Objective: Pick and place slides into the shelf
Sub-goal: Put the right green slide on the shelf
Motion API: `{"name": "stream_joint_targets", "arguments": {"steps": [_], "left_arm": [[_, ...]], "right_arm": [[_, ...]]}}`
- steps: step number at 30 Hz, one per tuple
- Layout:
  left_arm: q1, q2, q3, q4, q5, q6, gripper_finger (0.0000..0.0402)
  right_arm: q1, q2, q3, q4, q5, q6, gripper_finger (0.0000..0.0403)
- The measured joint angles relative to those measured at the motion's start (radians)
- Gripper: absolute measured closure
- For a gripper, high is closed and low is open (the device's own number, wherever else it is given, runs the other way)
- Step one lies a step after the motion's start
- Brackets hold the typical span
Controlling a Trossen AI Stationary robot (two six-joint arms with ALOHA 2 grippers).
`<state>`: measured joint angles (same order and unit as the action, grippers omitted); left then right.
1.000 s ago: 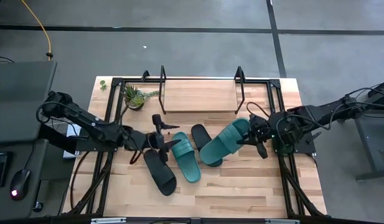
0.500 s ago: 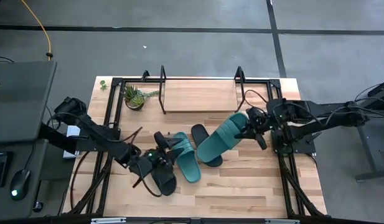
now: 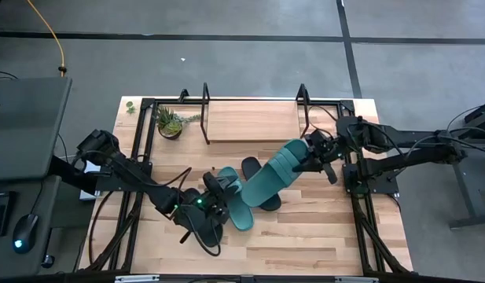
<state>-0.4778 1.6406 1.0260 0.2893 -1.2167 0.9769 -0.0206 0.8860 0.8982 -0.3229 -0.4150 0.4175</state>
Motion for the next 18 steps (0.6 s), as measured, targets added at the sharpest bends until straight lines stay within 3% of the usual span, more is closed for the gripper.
{"name": "stream_joint_targets", "arguments": {"steps": [18], "left_arm": [[0.0, 0.098, 0.112, -0.001, 0.067, 0.052, 0.0156]], "right_arm": [[-0.125, 0.125, 0.0, 0.139, -0.12, -0.026, 0.0403]]}}
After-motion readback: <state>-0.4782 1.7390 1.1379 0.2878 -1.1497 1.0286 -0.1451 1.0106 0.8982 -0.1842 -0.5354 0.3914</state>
